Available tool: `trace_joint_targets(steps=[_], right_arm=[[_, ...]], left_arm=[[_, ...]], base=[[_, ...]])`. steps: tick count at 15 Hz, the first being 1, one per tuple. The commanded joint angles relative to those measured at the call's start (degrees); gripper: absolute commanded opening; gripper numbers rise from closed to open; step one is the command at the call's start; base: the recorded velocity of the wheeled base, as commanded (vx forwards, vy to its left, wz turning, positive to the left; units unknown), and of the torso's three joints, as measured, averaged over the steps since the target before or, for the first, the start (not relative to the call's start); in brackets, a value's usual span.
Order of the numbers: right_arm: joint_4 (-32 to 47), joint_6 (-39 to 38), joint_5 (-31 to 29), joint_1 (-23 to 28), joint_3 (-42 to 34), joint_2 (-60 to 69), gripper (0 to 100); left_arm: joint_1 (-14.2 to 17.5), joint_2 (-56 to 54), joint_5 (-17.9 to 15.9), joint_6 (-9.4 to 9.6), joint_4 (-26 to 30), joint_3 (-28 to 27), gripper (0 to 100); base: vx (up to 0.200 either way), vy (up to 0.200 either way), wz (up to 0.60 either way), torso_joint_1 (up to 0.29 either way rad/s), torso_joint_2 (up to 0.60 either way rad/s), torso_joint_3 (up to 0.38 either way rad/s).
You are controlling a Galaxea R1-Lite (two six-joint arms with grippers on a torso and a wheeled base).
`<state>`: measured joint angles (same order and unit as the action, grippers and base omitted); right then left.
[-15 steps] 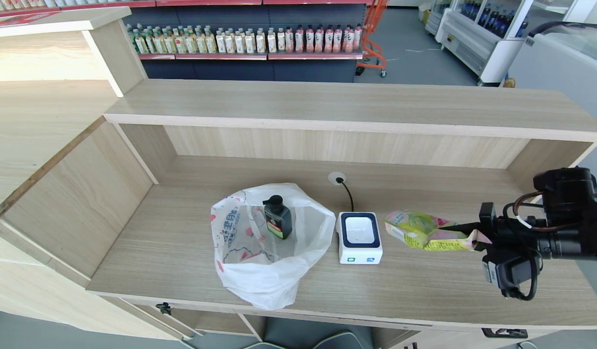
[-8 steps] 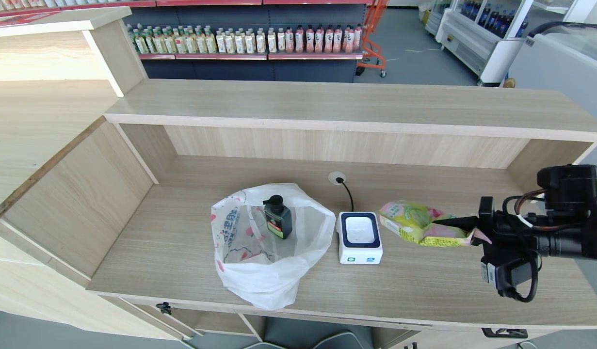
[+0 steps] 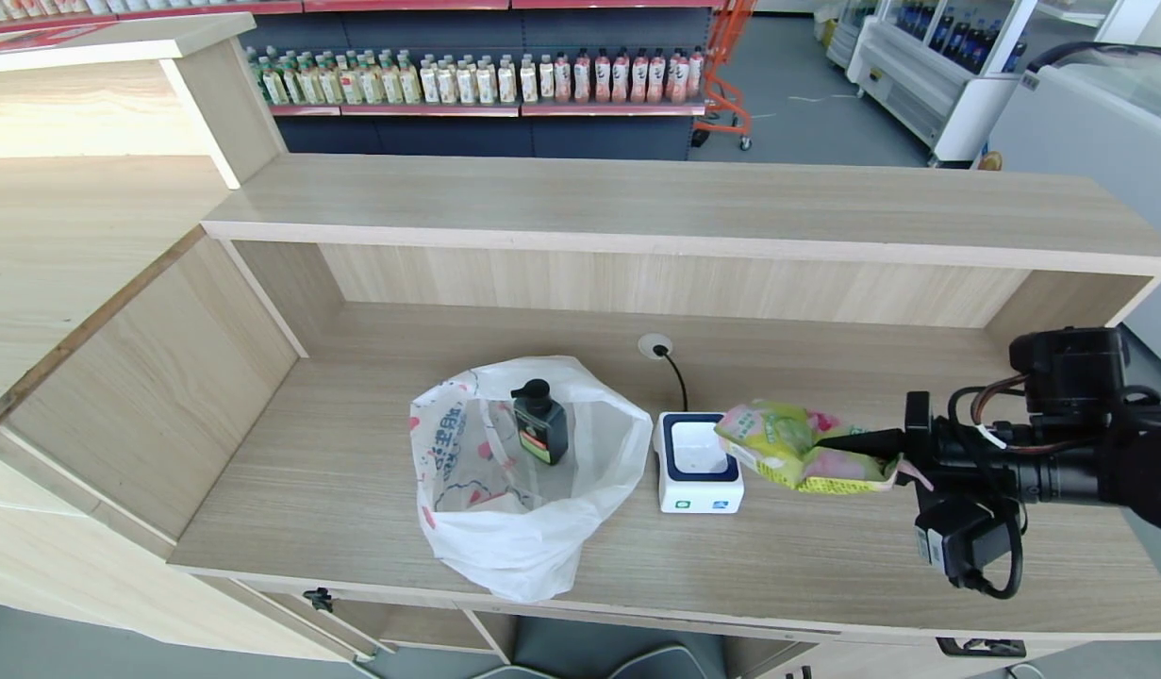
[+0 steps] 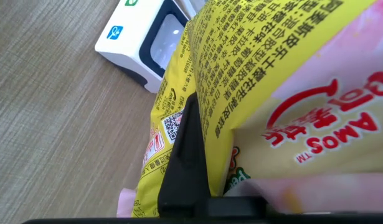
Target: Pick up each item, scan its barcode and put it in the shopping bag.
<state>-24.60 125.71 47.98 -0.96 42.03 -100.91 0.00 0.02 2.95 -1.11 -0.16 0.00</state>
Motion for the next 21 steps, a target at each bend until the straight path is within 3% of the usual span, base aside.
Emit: trace_joint_targets(steps=[1,5,7,8,12,13,14,15,17,21], right_arm=[[0.0,0.1,0.2,0.0,0.1,-0.3,0],[0.8,-1.8,0.2,0.8,-0.5,2.8,0],[2.5,-12.5,-0.2,1.8,-1.3,9.0,0],[2.5,-22.1,-1.8,2.5,-1.2,12.9,0],[1.9,-79.1,-21.7,-0.2,-0.9,24.7,0],[2.9,-102.9,-32.8,-3.3,-0.7,27.0,0],[6.1,-116.7,-38.7,-4.4,0.0,27.6,0],[11.6,-124.3,-40.8,-4.1,1.3,28.3,0],[17.5,-133.0,-41.0,-3.3,3.3,29.5,0],[18.3,-134.9,-40.8,-9.6,3.8,31.5,0]], left_arm=[[0.0,0.0,0.0,-0.03,0.0,0.0,100],[0.0,0.0,0.0,-0.03,0.0,0.0,100],[0.0,0.0,0.0,-0.03,0.0,0.0,100],[0.0,0.0,0.0,-0.03,0.0,0.0,100],[0.0,0.0,0.0,-0.03,0.0,0.0,100],[0.0,0.0,0.0,-0.03,0.0,0.0,100],[0.0,0.0,0.0,-0.03,0.0,0.0,100],[0.0,0.0,0.0,-0.03,0.0,0.0,100],[0.0,0.0,0.0,-0.03,0.0,0.0,100],[0.0,0.0,0.0,-0.03,0.0,0.0,100]], base=[[0.000,0.000,0.00,0.000,0.00,0.000],[0.000,0.000,0.00,0.000,0.00,0.000],[0.000,0.000,0.00,0.000,0.00,0.000],[0.000,0.000,0.00,0.000,0.00,0.000],[0.000,0.000,0.00,0.000,0.00,0.000],[0.000,0.000,0.00,0.000,0.00,0.000],[0.000,0.000,0.00,0.000,0.00,0.000],[0.000,0.000,0.00,0.000,0.00,0.000],[0.000,0.000,0.00,0.000,0.00,0.000],[0.000,0.000,0.00,0.000,0.00,0.000]])
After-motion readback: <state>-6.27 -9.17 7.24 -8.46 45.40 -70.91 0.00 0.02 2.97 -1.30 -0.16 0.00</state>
